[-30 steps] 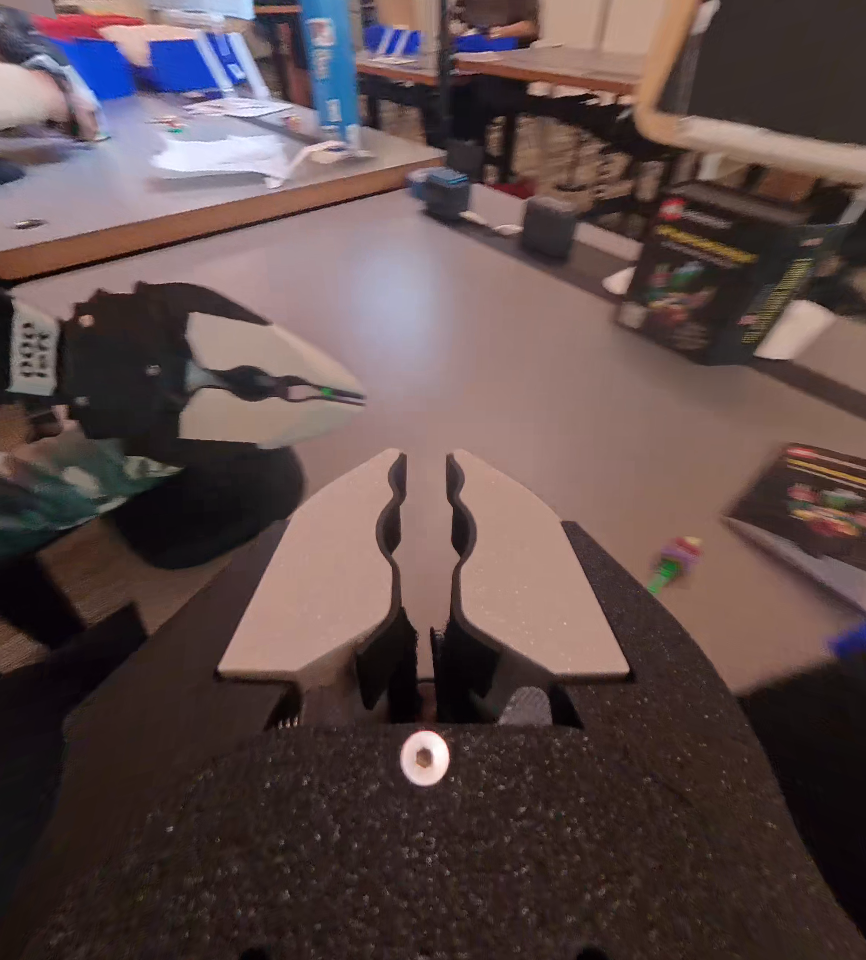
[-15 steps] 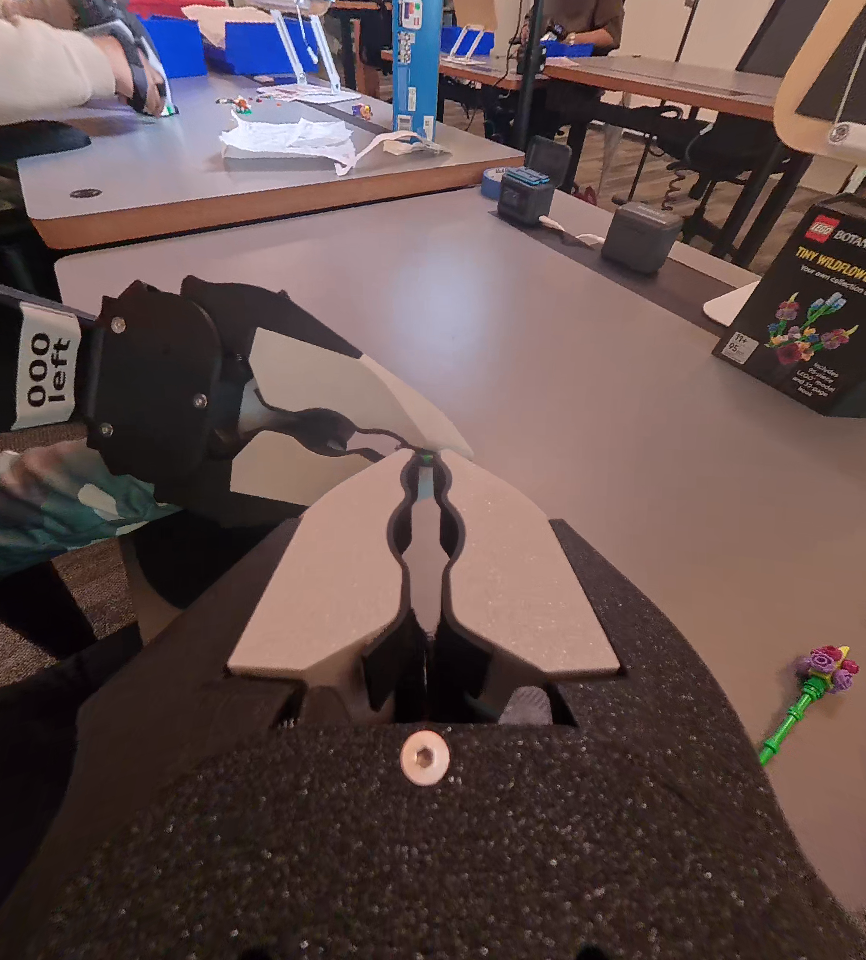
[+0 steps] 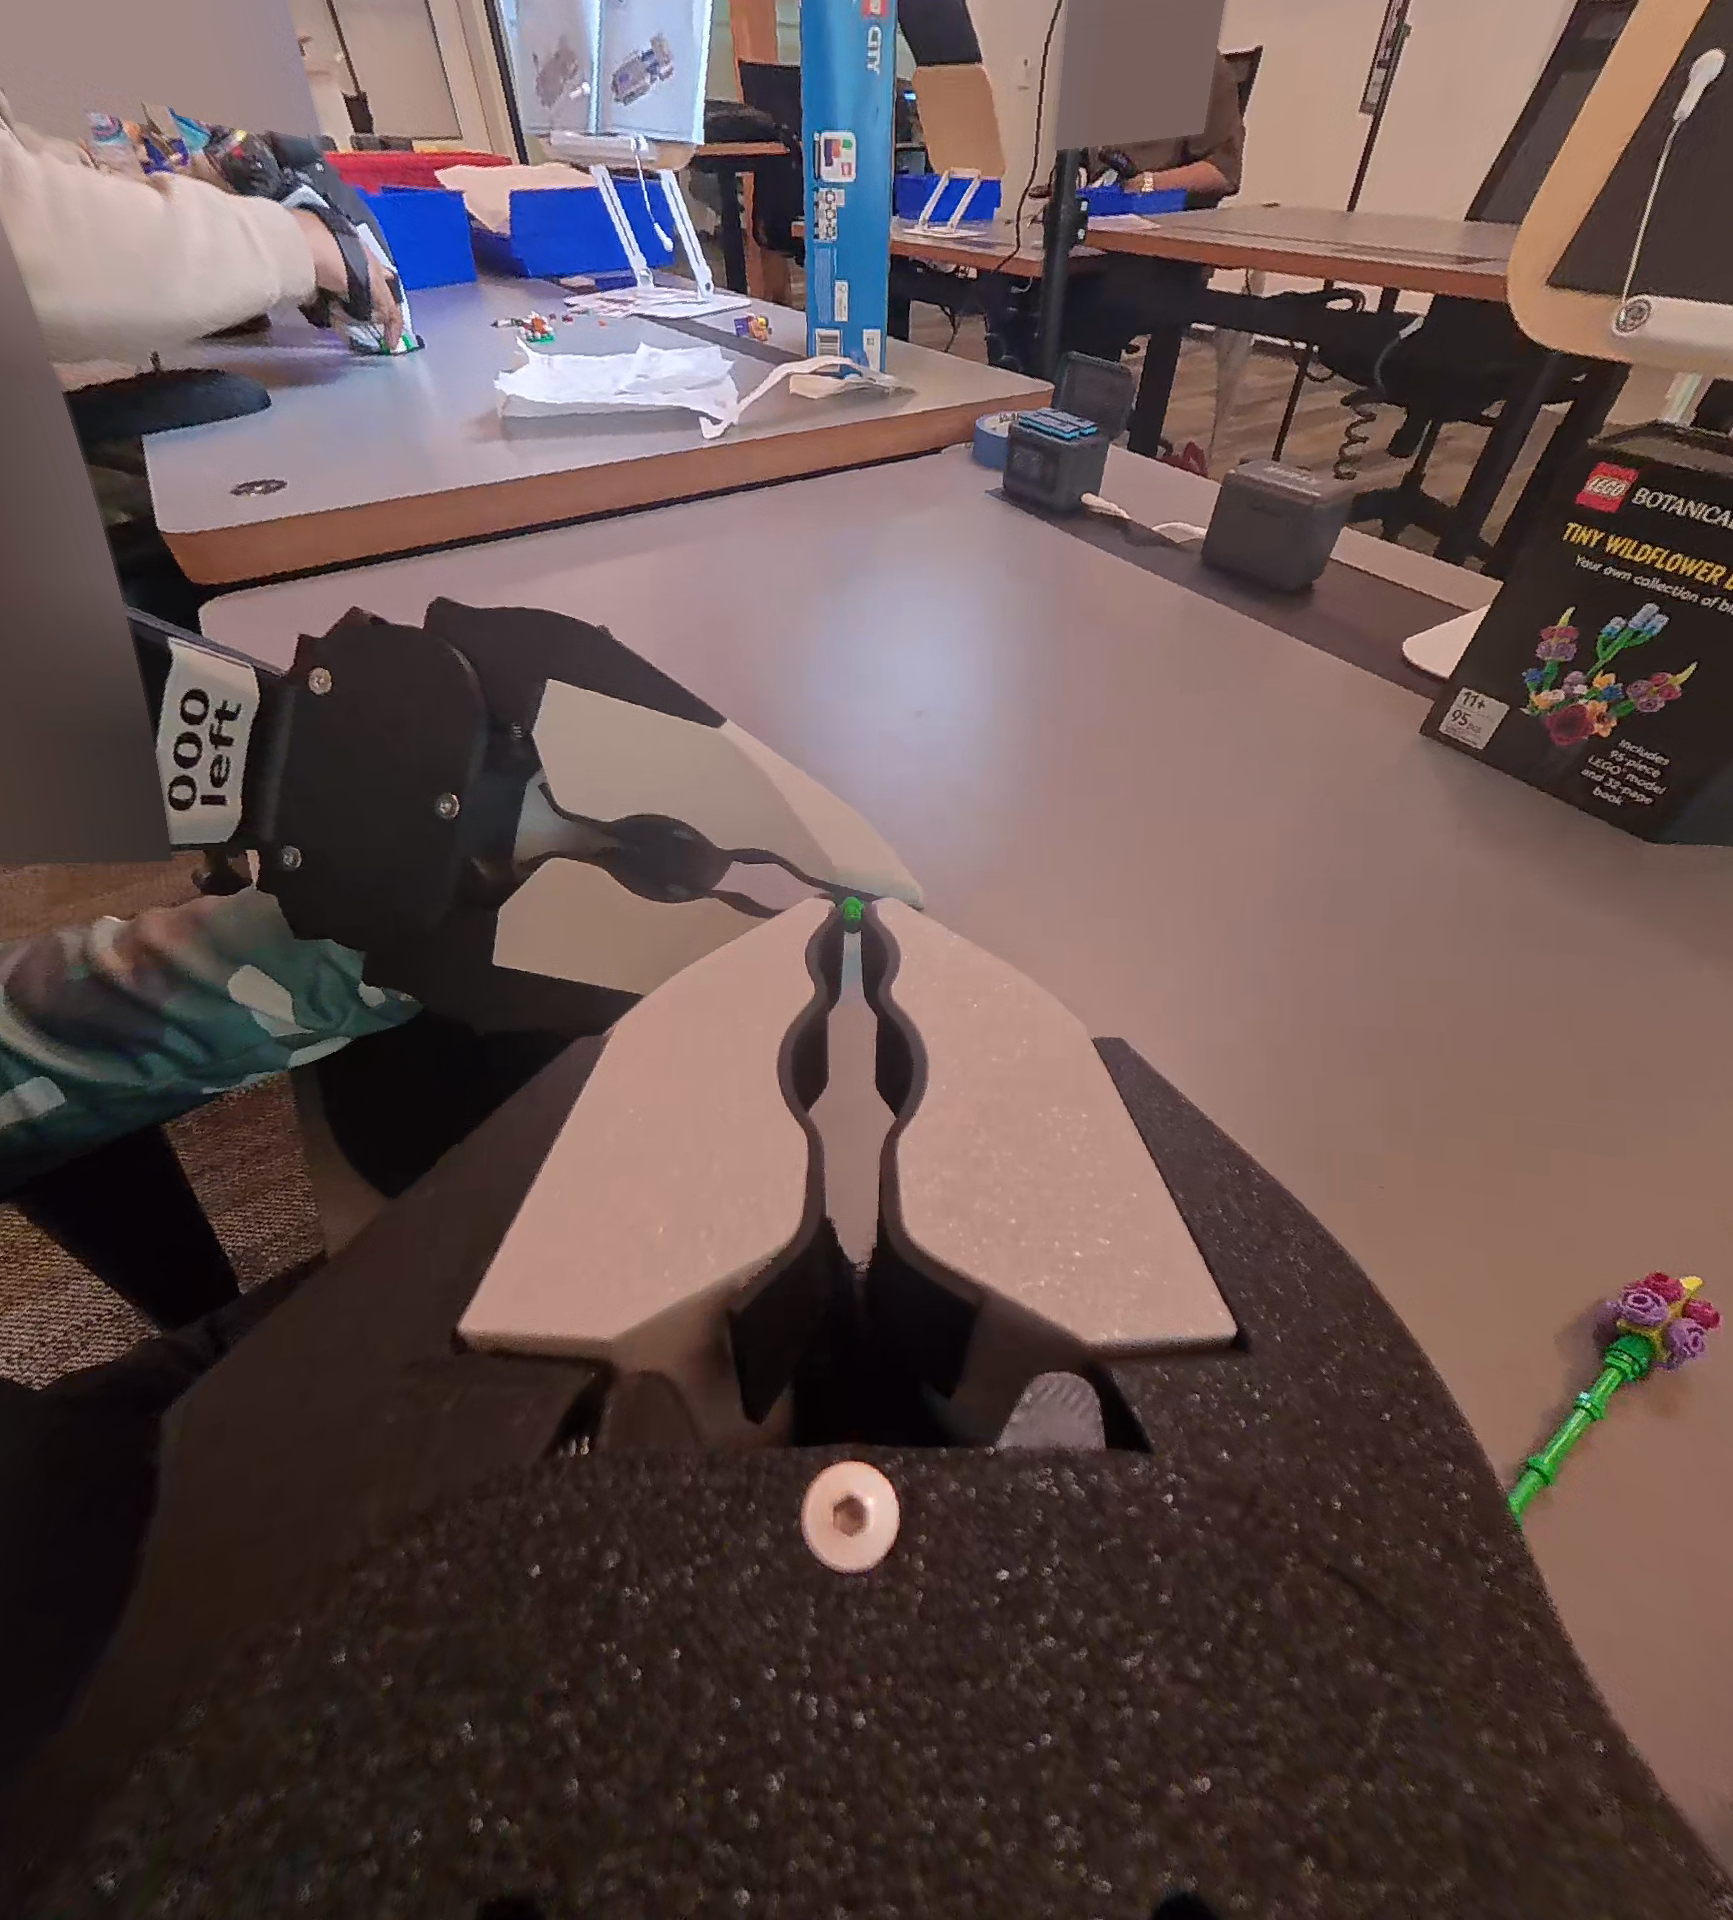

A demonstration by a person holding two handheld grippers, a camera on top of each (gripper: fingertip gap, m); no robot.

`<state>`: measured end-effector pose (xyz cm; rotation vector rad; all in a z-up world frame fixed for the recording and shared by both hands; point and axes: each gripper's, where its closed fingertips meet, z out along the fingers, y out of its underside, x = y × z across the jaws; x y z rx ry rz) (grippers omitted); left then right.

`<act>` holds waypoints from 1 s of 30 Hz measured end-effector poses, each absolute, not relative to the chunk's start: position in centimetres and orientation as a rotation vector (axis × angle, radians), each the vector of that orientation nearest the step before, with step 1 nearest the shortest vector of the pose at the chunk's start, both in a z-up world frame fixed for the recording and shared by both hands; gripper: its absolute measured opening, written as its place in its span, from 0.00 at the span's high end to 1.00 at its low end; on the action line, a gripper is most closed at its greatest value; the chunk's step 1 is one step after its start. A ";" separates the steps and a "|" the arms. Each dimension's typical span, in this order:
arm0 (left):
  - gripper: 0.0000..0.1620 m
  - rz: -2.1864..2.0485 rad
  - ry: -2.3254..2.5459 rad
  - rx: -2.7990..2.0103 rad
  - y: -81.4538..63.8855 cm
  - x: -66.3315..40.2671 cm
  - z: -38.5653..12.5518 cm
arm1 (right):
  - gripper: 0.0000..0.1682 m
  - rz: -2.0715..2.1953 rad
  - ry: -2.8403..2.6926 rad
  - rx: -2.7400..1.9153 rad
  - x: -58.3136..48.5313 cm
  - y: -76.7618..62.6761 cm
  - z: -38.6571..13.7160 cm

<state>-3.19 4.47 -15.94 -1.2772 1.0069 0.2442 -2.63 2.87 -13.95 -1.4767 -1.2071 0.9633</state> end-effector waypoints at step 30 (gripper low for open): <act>0.98 0.174 0.934 -1.265 4.5 -4.7 -14.8 | 0.98 0.683 -0.980 -1.443 8.9 5.6 -6.6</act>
